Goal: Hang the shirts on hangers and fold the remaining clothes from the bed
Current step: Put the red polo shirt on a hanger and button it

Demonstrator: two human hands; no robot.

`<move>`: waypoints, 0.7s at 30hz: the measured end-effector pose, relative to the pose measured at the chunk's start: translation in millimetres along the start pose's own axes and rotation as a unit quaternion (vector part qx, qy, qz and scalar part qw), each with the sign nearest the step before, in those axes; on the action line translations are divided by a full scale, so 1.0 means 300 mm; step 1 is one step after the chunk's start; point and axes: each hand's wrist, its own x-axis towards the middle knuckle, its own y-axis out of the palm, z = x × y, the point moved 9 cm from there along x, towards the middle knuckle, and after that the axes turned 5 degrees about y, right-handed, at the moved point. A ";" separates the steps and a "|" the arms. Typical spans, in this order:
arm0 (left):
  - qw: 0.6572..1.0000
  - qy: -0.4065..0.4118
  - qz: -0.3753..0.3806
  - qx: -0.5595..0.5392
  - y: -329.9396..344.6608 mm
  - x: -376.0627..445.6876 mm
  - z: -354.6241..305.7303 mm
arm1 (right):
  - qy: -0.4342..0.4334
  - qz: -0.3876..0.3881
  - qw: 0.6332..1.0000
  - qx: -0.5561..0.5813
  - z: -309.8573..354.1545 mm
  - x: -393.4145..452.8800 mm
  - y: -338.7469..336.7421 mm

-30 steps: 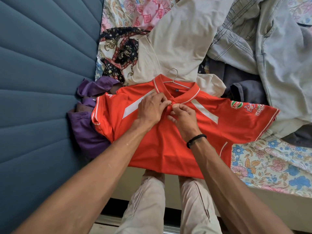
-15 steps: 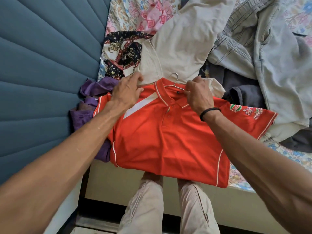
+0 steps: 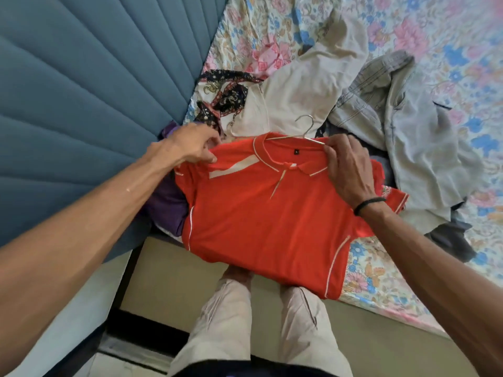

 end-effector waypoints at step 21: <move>0.897 -0.100 -0.360 -0.236 -0.465 -1.587 -0.699 | -0.428 -0.097 0.865 0.242 0.902 -0.501 -1.093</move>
